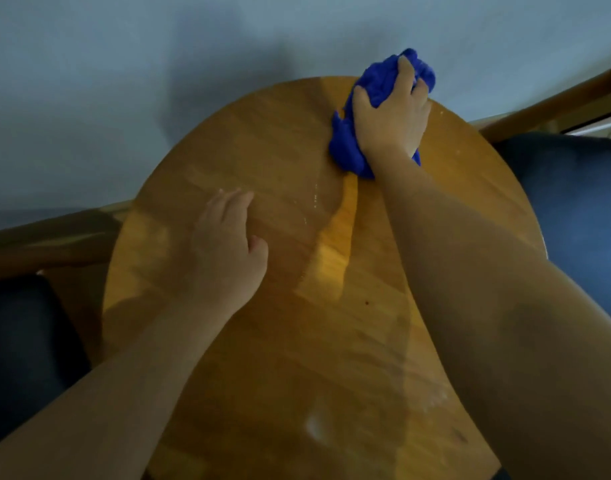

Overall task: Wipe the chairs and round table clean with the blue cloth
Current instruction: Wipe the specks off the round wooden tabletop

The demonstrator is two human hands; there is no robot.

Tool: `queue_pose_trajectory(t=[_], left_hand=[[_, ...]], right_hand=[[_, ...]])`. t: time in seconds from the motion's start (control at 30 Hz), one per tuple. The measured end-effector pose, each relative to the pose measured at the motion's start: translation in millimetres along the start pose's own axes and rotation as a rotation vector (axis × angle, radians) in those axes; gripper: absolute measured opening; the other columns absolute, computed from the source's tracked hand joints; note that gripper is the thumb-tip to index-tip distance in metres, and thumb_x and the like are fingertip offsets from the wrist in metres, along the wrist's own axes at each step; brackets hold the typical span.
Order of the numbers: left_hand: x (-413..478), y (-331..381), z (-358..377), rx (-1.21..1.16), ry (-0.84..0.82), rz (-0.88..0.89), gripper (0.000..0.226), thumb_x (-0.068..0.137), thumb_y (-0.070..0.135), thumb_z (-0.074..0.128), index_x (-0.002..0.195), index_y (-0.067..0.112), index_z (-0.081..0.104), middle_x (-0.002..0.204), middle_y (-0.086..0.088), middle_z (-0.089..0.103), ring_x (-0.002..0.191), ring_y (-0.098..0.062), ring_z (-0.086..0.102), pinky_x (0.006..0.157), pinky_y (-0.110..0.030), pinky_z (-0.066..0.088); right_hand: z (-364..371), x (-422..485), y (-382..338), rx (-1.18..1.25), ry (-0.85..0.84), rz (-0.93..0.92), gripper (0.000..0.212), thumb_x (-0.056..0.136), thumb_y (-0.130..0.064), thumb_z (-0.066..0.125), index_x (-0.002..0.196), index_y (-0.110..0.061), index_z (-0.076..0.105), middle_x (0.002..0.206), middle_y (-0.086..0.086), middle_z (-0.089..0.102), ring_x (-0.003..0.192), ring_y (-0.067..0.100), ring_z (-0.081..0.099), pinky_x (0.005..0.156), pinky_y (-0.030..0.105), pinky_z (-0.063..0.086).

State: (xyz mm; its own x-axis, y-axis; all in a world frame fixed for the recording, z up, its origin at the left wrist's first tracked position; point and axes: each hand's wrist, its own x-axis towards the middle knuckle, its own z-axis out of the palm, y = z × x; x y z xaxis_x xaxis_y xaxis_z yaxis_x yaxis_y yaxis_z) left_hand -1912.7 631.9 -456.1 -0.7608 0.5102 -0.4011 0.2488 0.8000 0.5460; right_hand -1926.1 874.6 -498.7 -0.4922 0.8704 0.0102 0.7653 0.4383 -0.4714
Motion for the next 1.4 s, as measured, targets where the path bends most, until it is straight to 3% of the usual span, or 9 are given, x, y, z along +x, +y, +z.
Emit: queue_pose_trajectory(t=[0.17,0.33,0.53,0.67,0.77,0.87,1.13,1.23,1.4], left_hand=[[-4,-17,-12,-0.045,0.015,-0.096,0.07,0.092,0.012,0.049,0.149,0.022,0.01,0.156,0.003,0.013,0.143,-0.013,0.007,0.116,-0.034,0.014],[-16,-49,-26,0.015,0.059,-0.126,0.078,0.09,0.009,0.048,0.149,0.018,-0.001,0.158,0.0,0.003,0.144,-0.014,0.002,0.118,-0.035,0.009],[-66,-100,-36,0.03,0.079,-0.056,0.075,0.081,0.022,0.048,0.147,0.008,0.016,0.153,-0.01,0.022,0.142,-0.022,0.02,0.114,-0.045,0.026],[-139,-136,-28,0.117,0.023,-0.197,0.081,0.076,0.028,0.052,0.145,0.002,0.019,0.154,-0.016,0.018,0.143,-0.027,0.016,0.115,-0.048,0.018],[-189,-153,-13,0.169,0.015,-0.236,0.078,0.074,0.021,0.065,0.139,-0.005,0.031,0.148,-0.022,0.028,0.137,-0.035,0.029,0.107,-0.055,0.028],[-225,-152,7,0.15,-0.028,-0.294,0.086,0.078,0.021,0.07,0.145,-0.001,0.021,0.15,-0.019,0.025,0.139,-0.03,0.027,0.108,-0.052,0.028],[-218,-108,32,-0.081,0.055,-0.267,0.083,0.077,0.006,0.062,0.146,0.0,0.015,0.154,-0.019,0.013,0.142,-0.028,0.012,0.114,-0.047,0.021],[-177,-83,29,-0.077,0.039,-0.214,0.074,0.085,0.016,0.054,0.147,0.002,0.015,0.155,-0.017,0.011,0.143,-0.027,0.013,0.115,-0.047,0.021],[-85,-33,16,0.094,-0.016,-0.092,0.077,0.093,0.029,0.046,0.148,0.007,-0.002,0.157,-0.011,-0.006,0.145,-0.02,-0.003,0.118,-0.035,0.001]], right_hand=[[30,-39,-52,-0.017,-0.141,-0.367,0.067,0.083,-0.048,0.052,0.142,-0.02,0.035,0.133,0.01,0.047,0.116,0.024,0.047,0.096,0.032,0.04],[46,-117,-86,-0.015,-0.312,-0.585,0.067,0.084,-0.048,0.054,0.142,-0.019,0.037,0.139,0.015,0.043,0.126,0.032,0.04,0.107,0.038,0.028],[42,-231,-95,0.047,-0.446,-0.785,0.061,0.083,-0.044,0.058,0.136,-0.016,0.047,0.135,0.019,0.048,0.126,0.035,0.043,0.11,0.045,0.029],[34,-307,-89,0.017,-0.576,-0.856,0.063,0.082,-0.046,0.058,0.137,-0.018,0.045,0.14,0.018,0.045,0.131,0.035,0.038,0.112,0.044,0.023],[27,-355,-75,-0.07,-0.672,-1.005,0.067,0.079,-0.048,0.061,0.138,-0.02,0.043,0.141,0.017,0.044,0.132,0.034,0.038,0.112,0.044,0.022],[17,-383,-52,-0.126,-0.713,-1.158,0.076,0.07,-0.05,0.069,0.136,-0.021,0.044,0.139,0.016,0.047,0.13,0.034,0.041,0.111,0.044,0.023],[17,-308,-36,0.041,-0.791,-1.449,0.062,0.077,-0.034,0.069,0.132,-0.011,0.051,0.133,0.024,0.05,0.126,0.04,0.045,0.106,0.046,0.033],[18,-262,-32,0.035,-0.739,-1.379,0.06,0.077,-0.032,0.068,0.131,-0.011,0.052,0.133,0.023,0.05,0.125,0.04,0.045,0.104,0.046,0.034],[17,-178,-23,0.06,-0.552,-1.146,0.053,0.079,-0.031,0.058,0.128,-0.01,0.055,0.128,0.022,0.053,0.118,0.039,0.051,0.098,0.043,0.041]])
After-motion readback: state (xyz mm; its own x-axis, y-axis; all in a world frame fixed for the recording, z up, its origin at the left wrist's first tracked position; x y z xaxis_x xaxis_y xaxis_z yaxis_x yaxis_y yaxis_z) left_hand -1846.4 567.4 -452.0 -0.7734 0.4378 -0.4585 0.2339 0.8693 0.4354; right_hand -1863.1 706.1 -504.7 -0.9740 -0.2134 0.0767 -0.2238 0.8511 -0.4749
